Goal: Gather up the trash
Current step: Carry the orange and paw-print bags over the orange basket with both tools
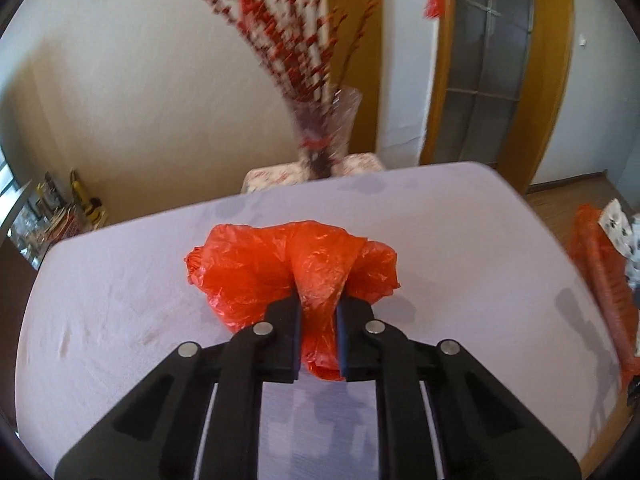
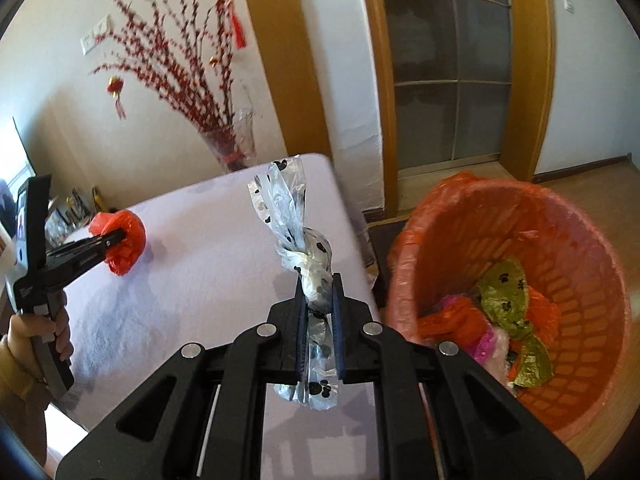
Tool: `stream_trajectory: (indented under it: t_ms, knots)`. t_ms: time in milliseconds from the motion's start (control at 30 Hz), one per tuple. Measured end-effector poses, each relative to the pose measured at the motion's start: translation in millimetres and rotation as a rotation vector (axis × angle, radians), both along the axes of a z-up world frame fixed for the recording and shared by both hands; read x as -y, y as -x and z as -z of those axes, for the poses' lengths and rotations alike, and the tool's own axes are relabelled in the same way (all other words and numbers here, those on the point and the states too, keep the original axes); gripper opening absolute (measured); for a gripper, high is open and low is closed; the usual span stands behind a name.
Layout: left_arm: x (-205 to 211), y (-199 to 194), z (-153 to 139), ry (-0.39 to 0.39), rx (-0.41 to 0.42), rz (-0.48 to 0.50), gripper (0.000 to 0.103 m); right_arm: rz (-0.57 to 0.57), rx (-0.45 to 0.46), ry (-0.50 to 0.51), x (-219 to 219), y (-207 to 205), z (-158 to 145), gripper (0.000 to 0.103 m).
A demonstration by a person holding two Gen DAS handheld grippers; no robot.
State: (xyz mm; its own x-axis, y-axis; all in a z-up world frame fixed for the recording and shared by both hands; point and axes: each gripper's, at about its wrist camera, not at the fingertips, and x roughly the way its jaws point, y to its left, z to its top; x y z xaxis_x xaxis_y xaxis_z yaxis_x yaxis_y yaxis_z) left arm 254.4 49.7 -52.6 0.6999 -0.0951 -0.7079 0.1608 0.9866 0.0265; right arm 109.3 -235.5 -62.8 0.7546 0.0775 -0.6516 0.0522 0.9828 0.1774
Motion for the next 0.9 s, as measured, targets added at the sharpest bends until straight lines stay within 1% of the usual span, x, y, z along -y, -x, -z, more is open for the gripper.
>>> stream_trajectory:
  t_ms: [133,367,633,900]
  knots:
    - [23.7,17.1,-22.6,0.068,0.029,0.076,0.014,0.043,0.032,-0.01,18.3,11.8,-11.7,0.011]
    - [80.5,52.2,-52.0,0.147,0.078,0.229,0.014,0.129,0.088,-0.015,51.6,35.8,-28.6,0.011]
    - [143.9,88.4,-68.5,0.212,0.093,0.381,0.014,0.202,0.124,-0.024,84.7,57.4,-38.9,0.011]
    - [193.7,105.9,-72.1,0.24,0.083,0.477,0.014,0.252,0.148,-0.037,112.2,73.4,-44.4,0.011]
